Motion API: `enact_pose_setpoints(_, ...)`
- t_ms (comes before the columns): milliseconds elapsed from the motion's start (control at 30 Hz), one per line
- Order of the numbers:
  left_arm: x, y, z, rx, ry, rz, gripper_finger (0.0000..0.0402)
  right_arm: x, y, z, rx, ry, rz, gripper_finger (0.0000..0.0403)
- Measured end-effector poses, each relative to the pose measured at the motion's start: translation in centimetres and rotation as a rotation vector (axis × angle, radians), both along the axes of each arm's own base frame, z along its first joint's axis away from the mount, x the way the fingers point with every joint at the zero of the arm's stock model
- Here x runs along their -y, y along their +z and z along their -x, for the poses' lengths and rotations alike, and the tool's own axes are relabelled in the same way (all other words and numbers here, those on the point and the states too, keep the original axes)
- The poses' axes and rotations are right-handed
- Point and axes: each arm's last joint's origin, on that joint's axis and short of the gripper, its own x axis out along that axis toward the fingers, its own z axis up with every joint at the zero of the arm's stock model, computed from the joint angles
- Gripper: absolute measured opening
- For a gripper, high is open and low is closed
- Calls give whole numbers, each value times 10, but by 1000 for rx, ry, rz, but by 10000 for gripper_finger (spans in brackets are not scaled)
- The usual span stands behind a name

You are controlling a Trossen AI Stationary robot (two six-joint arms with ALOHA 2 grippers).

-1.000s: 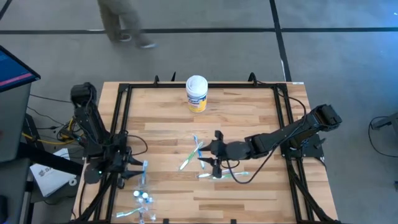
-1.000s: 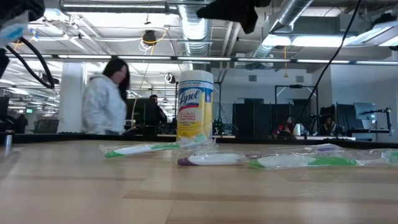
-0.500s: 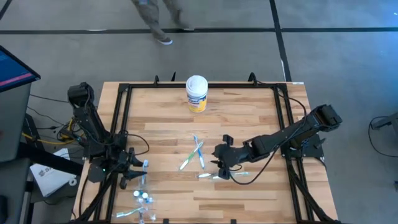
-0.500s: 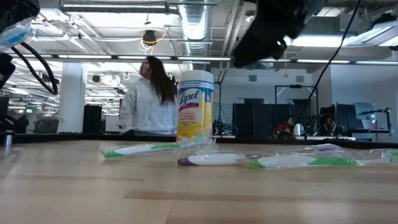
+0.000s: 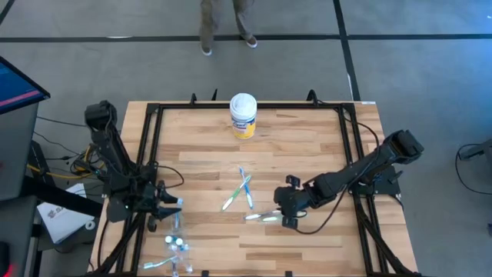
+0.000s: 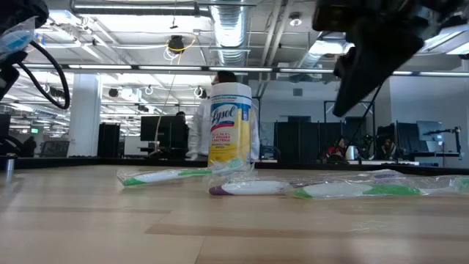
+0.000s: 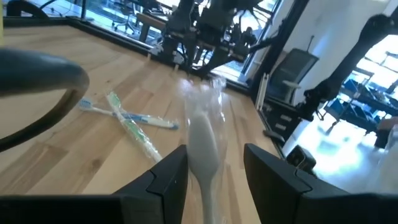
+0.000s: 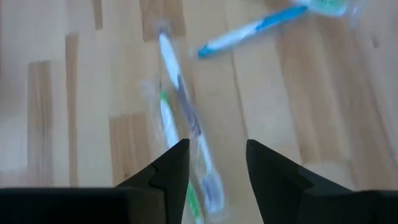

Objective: Pick & Place toothbrushing station
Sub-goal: Put the right green toothbrush into the transparent organizer

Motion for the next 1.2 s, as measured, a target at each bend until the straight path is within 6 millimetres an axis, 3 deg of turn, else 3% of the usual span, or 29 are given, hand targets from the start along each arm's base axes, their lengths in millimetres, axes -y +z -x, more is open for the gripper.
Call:
enact_pose_setpoints(300, -7, 27, -5, 69, 53, 17, 150, -13, -7, 16, -84, 16, -3, 138)
enact_pose_setpoints(867, -33, 55, -35, 203, 47, 103, 150, -34, -13, 48, -235, -51, 14, 140)
enact_pose_setpoints(1200, -48, 59, -53, 256, 49, 94, 150, -47, -30, 61, -336, -76, 74, 127)
